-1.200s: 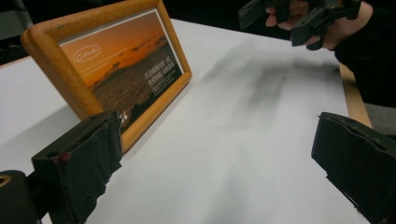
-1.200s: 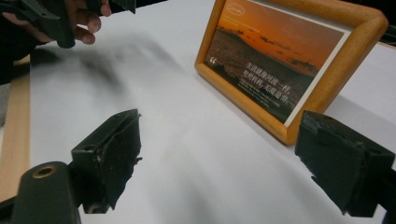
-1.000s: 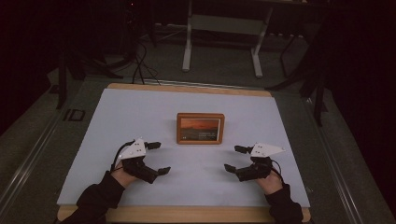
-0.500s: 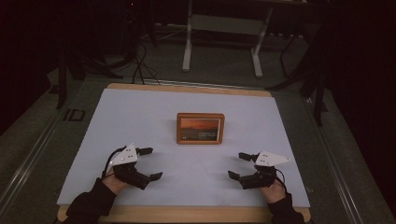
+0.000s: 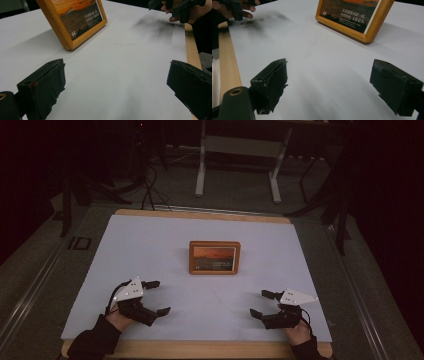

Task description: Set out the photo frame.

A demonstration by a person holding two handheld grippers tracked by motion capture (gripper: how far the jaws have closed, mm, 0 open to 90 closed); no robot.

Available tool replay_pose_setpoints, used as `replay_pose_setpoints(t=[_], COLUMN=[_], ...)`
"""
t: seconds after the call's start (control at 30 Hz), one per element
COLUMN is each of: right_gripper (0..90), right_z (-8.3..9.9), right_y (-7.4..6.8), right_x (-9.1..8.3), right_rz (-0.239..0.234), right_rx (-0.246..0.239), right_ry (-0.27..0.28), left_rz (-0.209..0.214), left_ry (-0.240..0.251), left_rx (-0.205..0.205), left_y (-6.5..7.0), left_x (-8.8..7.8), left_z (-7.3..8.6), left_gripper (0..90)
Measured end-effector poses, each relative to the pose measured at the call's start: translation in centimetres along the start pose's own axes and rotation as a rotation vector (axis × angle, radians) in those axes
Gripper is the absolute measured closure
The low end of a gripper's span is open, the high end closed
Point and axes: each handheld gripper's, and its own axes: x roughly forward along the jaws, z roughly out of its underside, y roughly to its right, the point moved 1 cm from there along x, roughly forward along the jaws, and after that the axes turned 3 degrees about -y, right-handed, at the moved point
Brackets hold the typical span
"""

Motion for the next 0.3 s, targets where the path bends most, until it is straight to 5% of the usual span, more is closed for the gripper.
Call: replay_pose_setpoints(t=[0.3], right_gripper=[14.2], right_z=[0.03], right_y=[0.19], right_x=[0.14], right_rz=[0.008], right_rx=[0.003], right_ry=[-0.003], left_rz=[-0.007], left_ry=[-0.01], left_rx=[0.027], left_y=[0.19], left_x=[0.08], left_z=[-0.12], left_gripper=[2.4])
